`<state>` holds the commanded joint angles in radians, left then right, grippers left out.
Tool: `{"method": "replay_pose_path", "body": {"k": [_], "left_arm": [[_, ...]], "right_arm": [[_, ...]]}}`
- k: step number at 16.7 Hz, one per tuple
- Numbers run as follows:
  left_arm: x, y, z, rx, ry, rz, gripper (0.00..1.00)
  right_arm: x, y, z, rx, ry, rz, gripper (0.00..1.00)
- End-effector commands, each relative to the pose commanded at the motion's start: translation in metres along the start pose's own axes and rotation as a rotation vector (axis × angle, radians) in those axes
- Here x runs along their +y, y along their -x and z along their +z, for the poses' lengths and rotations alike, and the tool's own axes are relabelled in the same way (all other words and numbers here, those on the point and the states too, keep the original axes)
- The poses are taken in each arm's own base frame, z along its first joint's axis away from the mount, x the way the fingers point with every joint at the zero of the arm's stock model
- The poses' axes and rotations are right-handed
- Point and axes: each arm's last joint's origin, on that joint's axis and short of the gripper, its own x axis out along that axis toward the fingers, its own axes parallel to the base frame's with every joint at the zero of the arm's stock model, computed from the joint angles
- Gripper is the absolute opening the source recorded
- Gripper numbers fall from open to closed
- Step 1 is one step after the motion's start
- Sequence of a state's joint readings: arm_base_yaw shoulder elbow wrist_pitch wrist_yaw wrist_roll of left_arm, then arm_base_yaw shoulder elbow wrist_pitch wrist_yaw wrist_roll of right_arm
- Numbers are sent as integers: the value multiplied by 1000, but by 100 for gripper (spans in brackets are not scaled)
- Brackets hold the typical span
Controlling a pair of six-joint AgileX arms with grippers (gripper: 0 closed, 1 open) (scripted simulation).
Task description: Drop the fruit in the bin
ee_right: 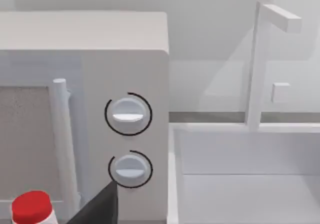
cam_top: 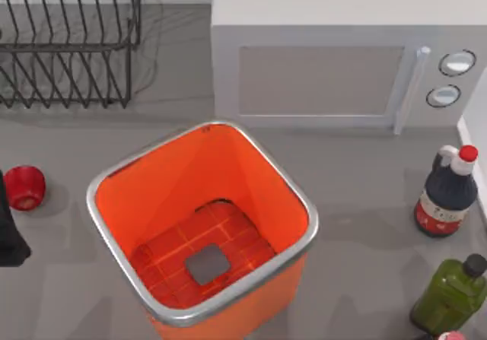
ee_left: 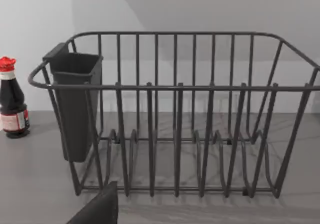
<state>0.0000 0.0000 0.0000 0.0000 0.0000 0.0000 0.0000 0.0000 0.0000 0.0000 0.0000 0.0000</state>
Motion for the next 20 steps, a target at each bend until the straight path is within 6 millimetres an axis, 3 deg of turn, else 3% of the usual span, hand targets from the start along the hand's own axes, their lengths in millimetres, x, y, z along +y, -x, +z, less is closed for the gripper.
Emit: {"method": "replay_pose_path", "body": {"k": [5, 10, 14, 20], "left_arm": [[0, -2, 3, 60, -53, -4, 100], [-2, -17, 16, 349, -288, -77, 100], [-3, -50, 24, 679, -518, -239, 100], [-3, -121, 16, 1111, -761, -616, 100]], "right_arm": [[0, 0, 0, 0, 0, 0, 100], [0, 0, 0, 0, 0, 0, 100], [0, 0, 0, 0, 0, 0, 100], [0, 0, 0, 0, 0, 0, 100]]}}
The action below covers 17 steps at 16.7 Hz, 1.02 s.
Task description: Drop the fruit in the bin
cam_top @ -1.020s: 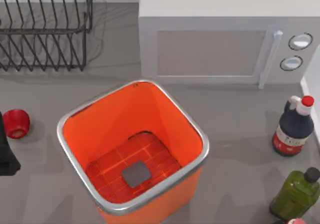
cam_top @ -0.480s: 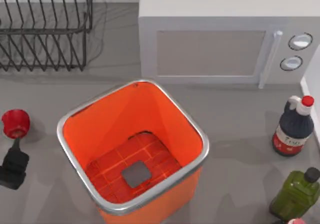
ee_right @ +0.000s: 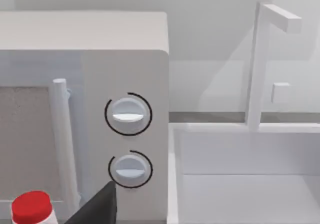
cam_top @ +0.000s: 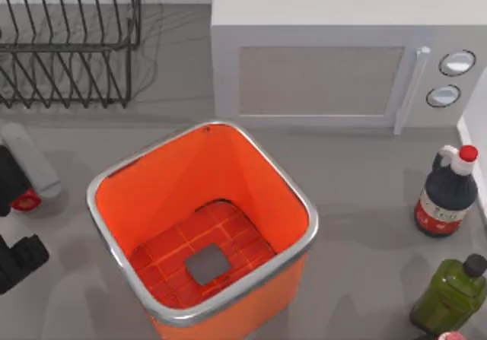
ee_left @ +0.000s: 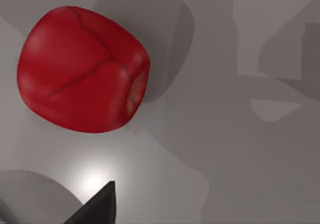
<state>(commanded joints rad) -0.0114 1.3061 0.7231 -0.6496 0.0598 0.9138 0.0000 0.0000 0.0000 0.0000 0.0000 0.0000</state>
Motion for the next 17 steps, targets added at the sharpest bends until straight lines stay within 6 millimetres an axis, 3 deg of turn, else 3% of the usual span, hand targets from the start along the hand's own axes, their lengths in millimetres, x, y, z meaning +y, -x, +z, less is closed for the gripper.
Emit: {"method": "replay_pose_path", "body": {"k": [8, 13, 17], "left_arm": [[74, -40, 37, 145, -250, -296, 100], [111, -42, 48, 144, -292, -312, 100], [121, -41, 50, 141, -296, -306, 100]], "right_arm": [[0, 0, 0, 0, 0, 0, 100], [0, 0, 0, 0, 0, 0, 100], [0, 0, 0, 0, 0, 0, 100]]}}
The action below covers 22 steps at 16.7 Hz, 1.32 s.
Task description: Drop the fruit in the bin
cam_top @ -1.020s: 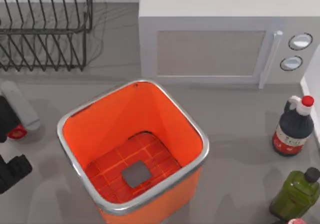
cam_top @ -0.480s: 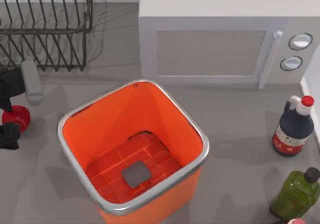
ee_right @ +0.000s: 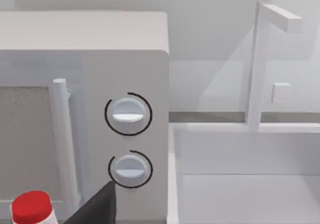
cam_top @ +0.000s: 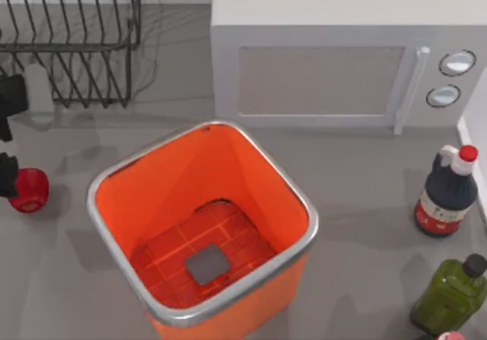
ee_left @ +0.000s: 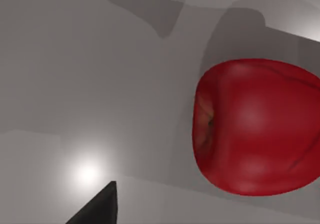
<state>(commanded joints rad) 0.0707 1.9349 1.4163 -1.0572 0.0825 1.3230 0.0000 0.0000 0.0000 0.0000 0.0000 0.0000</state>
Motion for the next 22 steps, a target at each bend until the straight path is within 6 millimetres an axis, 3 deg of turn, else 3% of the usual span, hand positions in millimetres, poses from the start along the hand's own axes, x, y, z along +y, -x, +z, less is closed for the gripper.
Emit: {"method": "replay_pose_path", "body": {"k": [5, 13, 17, 22], "left_arm": [[-1, 0, 2, -1, -4, 3, 100], [0, -66, 0, -1, 0, 3, 100], [0, -70, 0, 0, 0, 0, 100], [0, -70, 0, 0, 0, 0, 62]], "right_arm": [[0, 0, 0, 0, 0, 0, 100], [0, 0, 0, 0, 0, 0, 100], [0, 0, 0, 0, 0, 0, 100], [0, 0, 0, 0, 0, 0, 100]]}}
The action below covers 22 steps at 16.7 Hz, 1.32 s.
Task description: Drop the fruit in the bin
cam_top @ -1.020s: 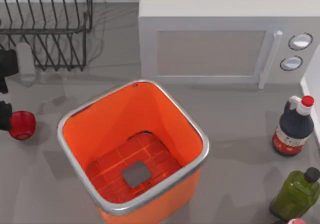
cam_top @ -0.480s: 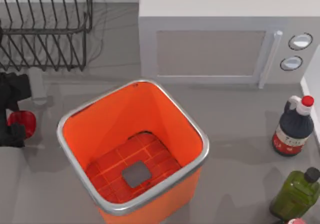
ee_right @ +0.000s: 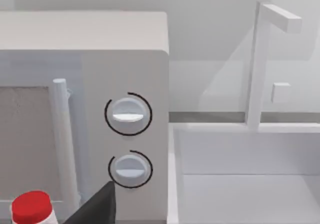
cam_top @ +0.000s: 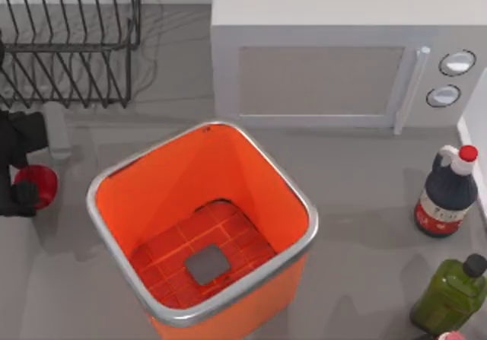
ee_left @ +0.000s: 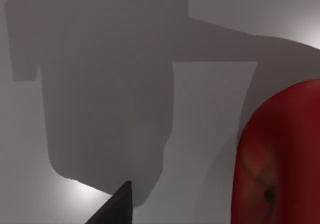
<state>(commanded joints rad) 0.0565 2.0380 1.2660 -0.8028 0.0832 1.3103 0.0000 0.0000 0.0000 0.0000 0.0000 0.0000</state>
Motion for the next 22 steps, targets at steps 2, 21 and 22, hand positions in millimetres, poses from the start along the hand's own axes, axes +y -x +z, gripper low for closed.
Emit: {"method": "replay_pose_path", "body": {"k": [2, 21, 22], "left_arm": [[0, 0, 0, 0, 0, 0, 47], [8, 23, 2, -2, -7, 23, 0], [9, 33, 4, -1, -9, 21, 0]], "right_arm": [[0, 0, 0, 0, 0, 0, 100], [0, 0, 0, 0, 0, 0, 100], [0, 0, 0, 0, 0, 0, 100]]}}
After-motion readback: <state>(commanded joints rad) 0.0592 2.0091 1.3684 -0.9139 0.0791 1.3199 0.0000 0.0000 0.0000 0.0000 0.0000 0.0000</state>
